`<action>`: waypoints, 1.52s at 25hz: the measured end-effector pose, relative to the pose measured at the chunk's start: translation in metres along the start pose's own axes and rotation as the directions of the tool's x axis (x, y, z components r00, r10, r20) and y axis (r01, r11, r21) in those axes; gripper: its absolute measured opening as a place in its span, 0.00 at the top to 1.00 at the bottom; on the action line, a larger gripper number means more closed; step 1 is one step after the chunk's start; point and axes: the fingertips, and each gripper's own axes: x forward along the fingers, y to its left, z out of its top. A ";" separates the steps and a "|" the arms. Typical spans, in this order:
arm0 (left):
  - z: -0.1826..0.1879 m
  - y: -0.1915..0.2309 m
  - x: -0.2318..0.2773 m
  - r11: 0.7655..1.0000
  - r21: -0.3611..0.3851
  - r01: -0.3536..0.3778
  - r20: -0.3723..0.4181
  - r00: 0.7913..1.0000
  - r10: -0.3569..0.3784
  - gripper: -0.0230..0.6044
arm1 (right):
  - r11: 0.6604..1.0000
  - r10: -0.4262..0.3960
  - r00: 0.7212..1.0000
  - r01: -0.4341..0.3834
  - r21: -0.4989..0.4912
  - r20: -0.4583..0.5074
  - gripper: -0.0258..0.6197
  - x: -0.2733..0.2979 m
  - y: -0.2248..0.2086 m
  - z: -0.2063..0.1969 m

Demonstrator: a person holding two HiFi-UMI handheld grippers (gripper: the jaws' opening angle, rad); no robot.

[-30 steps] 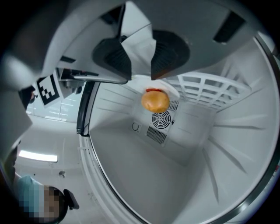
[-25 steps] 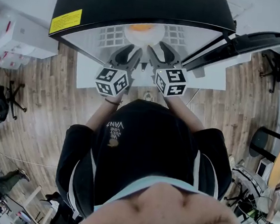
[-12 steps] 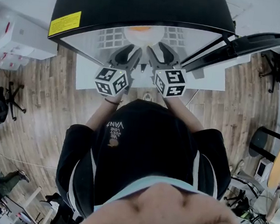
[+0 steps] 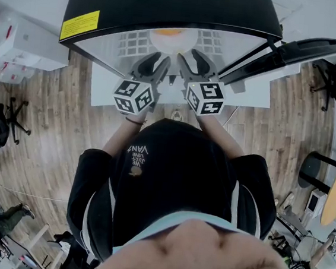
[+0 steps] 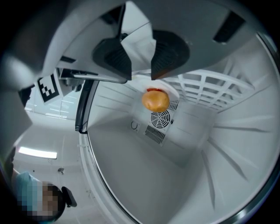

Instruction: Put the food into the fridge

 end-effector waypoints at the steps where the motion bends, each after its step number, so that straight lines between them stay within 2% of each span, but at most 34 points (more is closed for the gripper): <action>1: 0.000 -0.001 -0.001 1.000 0.002 0.002 0.000 1.000 -0.002 0.74 | 1.000 0.000 1.000 0.000 -0.002 0.001 0.66 -0.001 0.001 0.001; 10: 0.000 -0.007 -0.008 1.000 0.007 0.009 0.004 1.000 -0.009 0.74 | 1.000 -0.003 1.000 0.003 -0.014 0.014 0.66 -0.010 0.006 0.003; 30: -0.002 -0.022 -0.042 1.000 0.019 0.022 0.029 0.999 -0.023 0.83 | 0.999 -0.045 0.998 0.046 -0.022 0.034 0.75 -0.045 0.025 -0.001; 38: -0.007 -0.027 -0.060 0.999 0.023 0.032 0.027 0.999 -0.032 0.85 | 0.998 -0.058 0.998 0.059 -0.027 0.038 0.82 -0.061 0.038 -0.007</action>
